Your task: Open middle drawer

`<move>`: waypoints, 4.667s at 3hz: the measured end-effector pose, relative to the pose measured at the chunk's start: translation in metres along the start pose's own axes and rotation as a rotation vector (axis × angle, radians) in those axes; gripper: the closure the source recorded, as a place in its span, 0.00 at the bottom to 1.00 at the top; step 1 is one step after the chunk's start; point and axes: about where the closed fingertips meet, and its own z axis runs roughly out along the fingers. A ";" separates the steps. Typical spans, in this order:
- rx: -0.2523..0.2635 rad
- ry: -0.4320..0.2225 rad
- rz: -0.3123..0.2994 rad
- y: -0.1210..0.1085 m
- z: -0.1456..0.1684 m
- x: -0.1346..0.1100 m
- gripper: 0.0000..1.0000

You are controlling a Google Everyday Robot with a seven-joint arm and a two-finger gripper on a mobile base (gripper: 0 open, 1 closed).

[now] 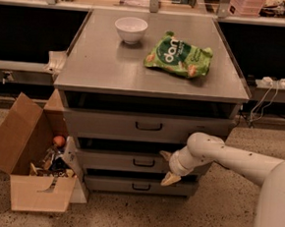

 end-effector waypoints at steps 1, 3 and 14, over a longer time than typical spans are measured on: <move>-0.014 -0.006 -0.004 0.003 -0.004 -0.002 0.61; -0.039 -0.006 -0.006 0.017 -0.019 -0.003 1.00; -0.233 0.026 -0.059 0.081 0.003 0.009 0.14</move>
Offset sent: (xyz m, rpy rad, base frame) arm -0.1087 -0.0239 0.0325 -0.0405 0.1660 0.1150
